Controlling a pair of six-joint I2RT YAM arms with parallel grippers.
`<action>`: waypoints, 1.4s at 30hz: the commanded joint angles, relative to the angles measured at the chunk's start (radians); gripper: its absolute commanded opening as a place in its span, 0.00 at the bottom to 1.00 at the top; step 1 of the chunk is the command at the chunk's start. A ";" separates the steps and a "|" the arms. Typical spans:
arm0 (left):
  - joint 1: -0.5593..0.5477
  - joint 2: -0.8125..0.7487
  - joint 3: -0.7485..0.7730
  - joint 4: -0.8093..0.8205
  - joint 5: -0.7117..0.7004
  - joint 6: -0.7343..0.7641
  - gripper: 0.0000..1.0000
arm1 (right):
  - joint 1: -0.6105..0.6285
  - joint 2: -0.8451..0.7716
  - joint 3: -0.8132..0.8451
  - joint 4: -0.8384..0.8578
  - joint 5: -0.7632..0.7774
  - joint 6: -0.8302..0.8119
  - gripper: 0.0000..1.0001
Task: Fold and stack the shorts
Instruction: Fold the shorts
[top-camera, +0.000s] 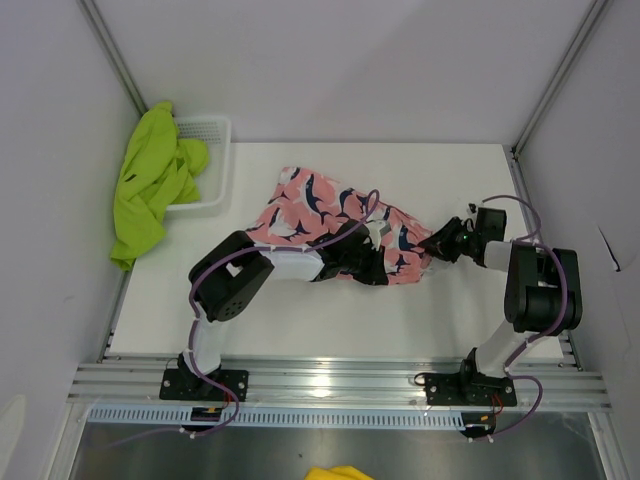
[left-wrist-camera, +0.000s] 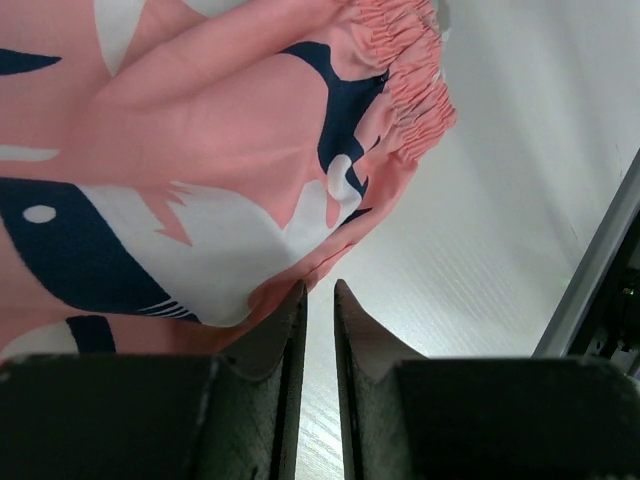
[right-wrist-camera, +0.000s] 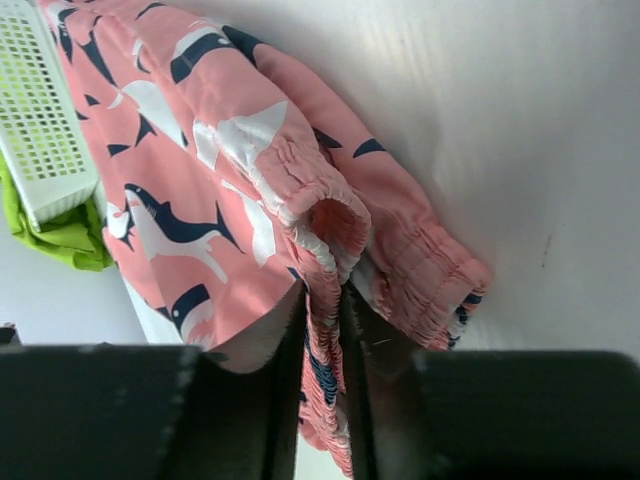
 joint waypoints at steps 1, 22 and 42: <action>-0.007 -0.011 0.042 0.009 -0.016 0.029 0.19 | -0.006 -0.016 -0.012 0.075 -0.063 0.020 0.21; 0.016 -0.072 0.049 0.051 0.025 0.011 0.18 | 0.080 -0.435 -0.153 -0.218 0.317 0.113 0.00; 0.054 0.130 0.598 -0.277 0.094 0.109 0.20 | 0.299 -0.372 -0.253 -0.325 0.717 0.330 0.00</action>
